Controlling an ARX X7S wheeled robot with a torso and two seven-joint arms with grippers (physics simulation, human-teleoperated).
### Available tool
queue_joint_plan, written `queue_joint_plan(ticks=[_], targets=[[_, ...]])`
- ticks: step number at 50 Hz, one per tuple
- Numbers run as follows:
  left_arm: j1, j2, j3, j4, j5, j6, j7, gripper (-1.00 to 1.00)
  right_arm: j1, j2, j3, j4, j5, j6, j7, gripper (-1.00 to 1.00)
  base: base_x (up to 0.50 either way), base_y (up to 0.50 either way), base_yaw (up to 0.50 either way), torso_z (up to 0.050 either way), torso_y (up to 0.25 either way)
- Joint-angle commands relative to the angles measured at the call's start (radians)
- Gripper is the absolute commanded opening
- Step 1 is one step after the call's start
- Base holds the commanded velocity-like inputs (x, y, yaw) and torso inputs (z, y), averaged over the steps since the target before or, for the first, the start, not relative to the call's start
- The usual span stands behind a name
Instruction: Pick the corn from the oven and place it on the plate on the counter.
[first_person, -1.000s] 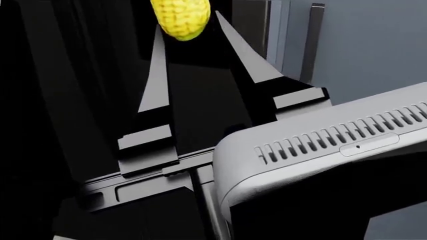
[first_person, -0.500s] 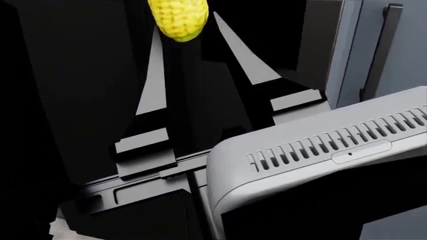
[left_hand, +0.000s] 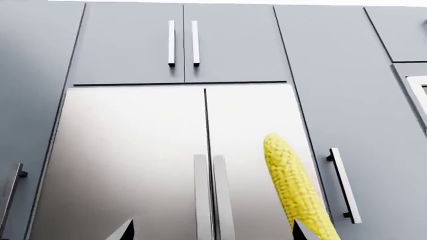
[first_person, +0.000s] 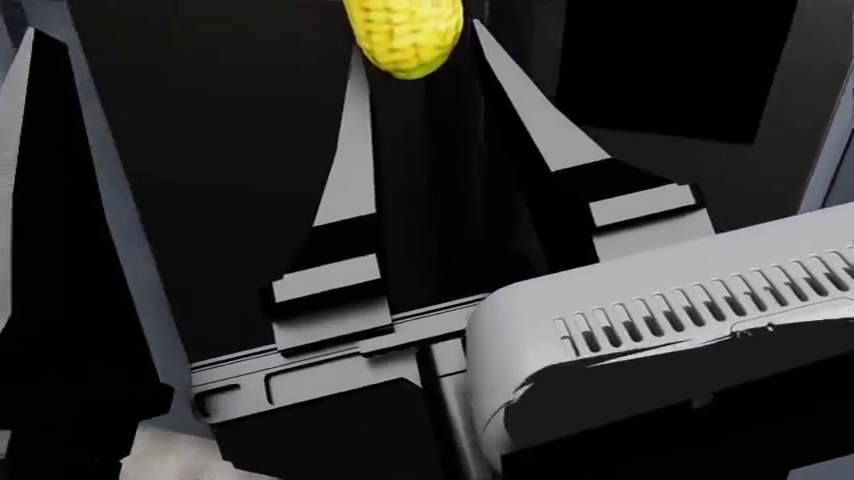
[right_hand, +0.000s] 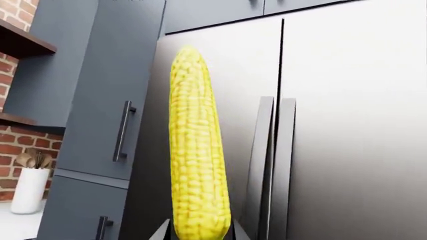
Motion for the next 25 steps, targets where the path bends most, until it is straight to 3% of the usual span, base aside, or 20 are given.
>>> queue_joint_plan(ticks=[1, 25], targets=[[-0.012, 0.025, 0.015, 0.01, -0.011, -0.032, -0.022, 1.0, -0.026, 0.011, 0.006, -0.006, -0.024, -0.009, 0.006, -1.0, 0.0, 0.0, 0.5, 0.0, 0.0], [0.003, 0.014, 0.018, 0.005, 0.009, -0.029, -0.027, 1.0, -0.03, 0.005, -0.002, 0.015, -0.03, -0.014, -0.008, -1.0, 0.05, 0.01, 0.5, 0.0, 0.0]])
